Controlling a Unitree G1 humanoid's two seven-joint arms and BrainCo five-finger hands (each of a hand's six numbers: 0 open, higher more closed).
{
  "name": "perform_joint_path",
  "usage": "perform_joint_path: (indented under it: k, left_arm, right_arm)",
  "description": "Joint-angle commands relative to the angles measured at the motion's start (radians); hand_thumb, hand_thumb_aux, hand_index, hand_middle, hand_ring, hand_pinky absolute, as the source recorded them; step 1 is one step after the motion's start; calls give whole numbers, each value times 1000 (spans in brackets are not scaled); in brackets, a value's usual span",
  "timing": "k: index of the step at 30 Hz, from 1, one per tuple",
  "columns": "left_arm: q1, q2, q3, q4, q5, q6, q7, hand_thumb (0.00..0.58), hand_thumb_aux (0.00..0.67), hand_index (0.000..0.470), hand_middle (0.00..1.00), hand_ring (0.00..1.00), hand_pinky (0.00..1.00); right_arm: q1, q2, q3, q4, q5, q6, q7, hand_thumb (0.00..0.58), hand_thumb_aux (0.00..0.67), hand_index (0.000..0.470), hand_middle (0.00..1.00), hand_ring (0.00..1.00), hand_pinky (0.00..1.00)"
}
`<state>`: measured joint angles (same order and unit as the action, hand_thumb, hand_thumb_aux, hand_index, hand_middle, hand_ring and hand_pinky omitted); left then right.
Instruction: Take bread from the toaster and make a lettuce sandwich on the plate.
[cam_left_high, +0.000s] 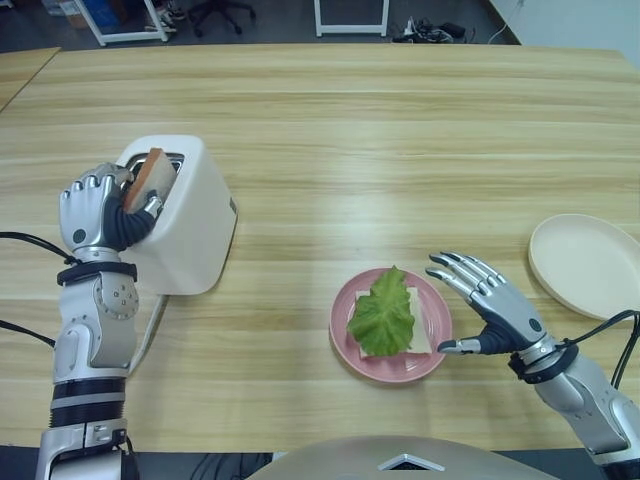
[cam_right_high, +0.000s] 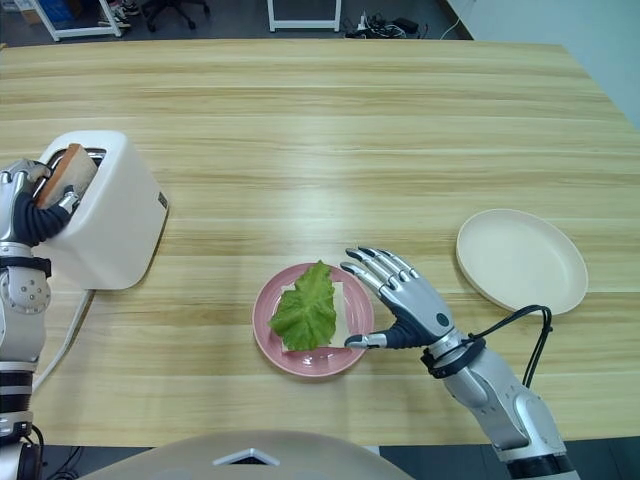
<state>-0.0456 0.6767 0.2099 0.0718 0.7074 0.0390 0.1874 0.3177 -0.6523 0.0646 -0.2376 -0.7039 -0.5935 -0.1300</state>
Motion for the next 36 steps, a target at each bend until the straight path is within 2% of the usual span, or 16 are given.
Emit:
perform_joint_path:
  k: [1, 2, 3, 4, 11, 17, 18, 21, 24, 27, 29, 33, 36]
  left_arm:
    - [29, -12, -7, 53, -39, -1, -4, 580, 670, 470, 298, 298, 298]
    - [19, -13, -1, 55, -46, -6, 15, 580, 670, 470, 384, 384, 384]
    - [8, -14, 9, 57, -56, -14, 38, 580, 670, 470, 859, 859, 859]
    - [-8, -21, 27, 58, -72, -27, 71, 580, 670, 470, 1000, 1000, 1000]
    - [-122, -81, 147, 15, -174, -179, 357, 580, 670, 470, 1000, 1000, 1000]
    - [-189, -154, 138, -40, -217, -333, 470, 580, 670, 470, 1000, 1000, 1000]
    - [-197, -173, 136, -66, -254, -386, 469, 580, 670, 470, 1000, 1000, 1000]
    - [-194, -219, 19, -139, -403, -547, 329, 580, 670, 470, 1000, 1000, 1000]
    - [-146, -247, -168, -134, -547, -589, 78, 580, 670, 470, 1000, 1000, 1000]
    - [-76, -255, -372, -87, -707, -579, -230, 580, 670, 470, 1000, 1000, 1000]
    - [-38, -244, -445, -74, -768, -567, -373, 580, 670, 470, 1000, 1000, 1000]
    - [-3, -233, -503, -40, -829, -540, -574, 580, 670, 470, 1000, 1000, 1000]
    - [-11, -247, -531, -1, -842, -512, -678, 580, 670, 470, 1000, 1000, 1000]
  right_arm:
    - [-4, 5, -14, 6, 16, -12, 12, 0, 0, 0, 0, 0, 0]
    - [-7, 8, -16, 10, 15, -15, 9, 0, 0, 0, 0, 0, 0]
    - [-9, 12, -19, 13, 15, -17, 5, 0, 0, 0, 0, 0, 0]
    - [-12, 19, -24, 15, 14, -18, -4, 0, 0, 0, 0, 0, 0]
    - [-44, 71, -56, 43, 10, -31, -76, 0, 0, 0, 0, 0, 0]
    - [-64, 104, -69, 64, -1, -26, -120, 0, 0, 0, 0, 0, 0]
    - [-67, 109, -73, 71, -3, -26, -130, 0, 0, 0, 0, 0, 0]
    - [-81, 116, -87, 84, -2, -24, -149, 0, 0, 0, 0, 0, 0]
    - [-98, 103, -122, 84, 26, -26, -154, 0, 0, 0, 0, 0, 0]
    - [-70, 67, -134, 57, 116, -54, -86, 0, 0, 0, 0, 0, 0]
    - [-42, 42, -155, 14, 215, -76, -41, 0, 0, 0, 0, 0, 0]
    - [-9, 19, -179, -59, 380, -107, 46, 0, 0, 0, 0, 0, 0]
    - [3, 11, -97, -74, 382, -113, 147, 0, 0, 0, 0, 0, 0]
